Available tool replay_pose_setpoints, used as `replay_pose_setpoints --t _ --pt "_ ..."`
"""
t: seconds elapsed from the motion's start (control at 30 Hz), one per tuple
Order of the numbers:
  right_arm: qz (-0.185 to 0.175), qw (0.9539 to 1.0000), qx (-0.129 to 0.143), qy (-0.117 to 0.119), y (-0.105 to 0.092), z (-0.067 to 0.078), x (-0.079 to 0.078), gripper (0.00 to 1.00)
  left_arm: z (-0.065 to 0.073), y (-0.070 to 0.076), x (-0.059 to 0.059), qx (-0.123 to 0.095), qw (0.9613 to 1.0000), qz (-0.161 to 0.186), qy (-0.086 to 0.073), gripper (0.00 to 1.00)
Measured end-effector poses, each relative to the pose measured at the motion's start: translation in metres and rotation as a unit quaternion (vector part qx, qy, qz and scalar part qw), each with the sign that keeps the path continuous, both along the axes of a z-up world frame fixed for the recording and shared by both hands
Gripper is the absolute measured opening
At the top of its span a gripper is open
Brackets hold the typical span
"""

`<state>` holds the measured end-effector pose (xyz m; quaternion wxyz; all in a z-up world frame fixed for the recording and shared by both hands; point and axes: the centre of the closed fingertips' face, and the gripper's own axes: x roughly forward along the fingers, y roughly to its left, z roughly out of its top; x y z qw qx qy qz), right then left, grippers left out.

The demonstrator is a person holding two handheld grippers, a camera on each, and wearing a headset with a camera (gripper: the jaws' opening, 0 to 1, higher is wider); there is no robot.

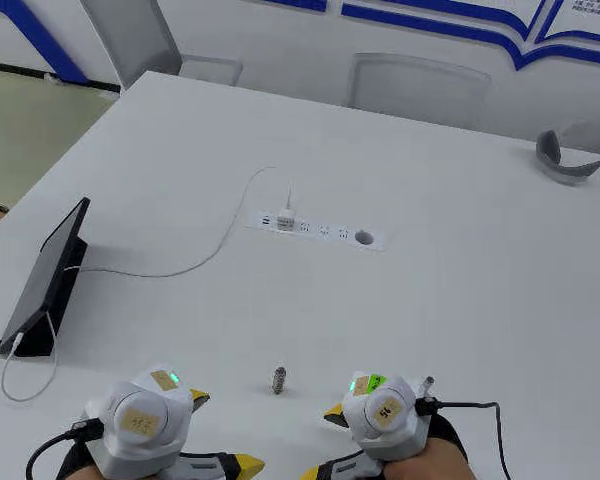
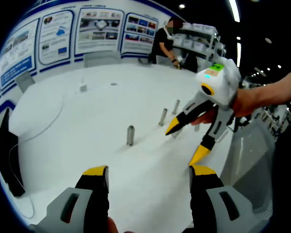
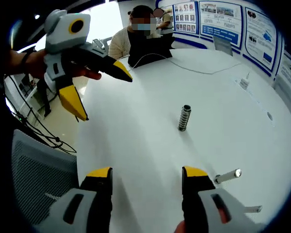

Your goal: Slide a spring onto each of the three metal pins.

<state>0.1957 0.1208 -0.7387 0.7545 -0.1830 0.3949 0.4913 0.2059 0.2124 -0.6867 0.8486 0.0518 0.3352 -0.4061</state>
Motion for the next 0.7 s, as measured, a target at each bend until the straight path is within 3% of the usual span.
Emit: replay_pose_setpoints --t 0.47,0.7 --pt "-0.040 0.9991 0.009 0.008 -0.023 -0.003 -0.015 0.64 -0.001 -0.009 -0.002 0.000 1.0000 -0.007 0.003 0.69" --pt "-0.091 0.9945 0.051 0.011 -0.031 0.005 -0.013 0.65 -0.002 -0.012 -0.002 0.001 0.9999 -0.012 0.006 0.69"
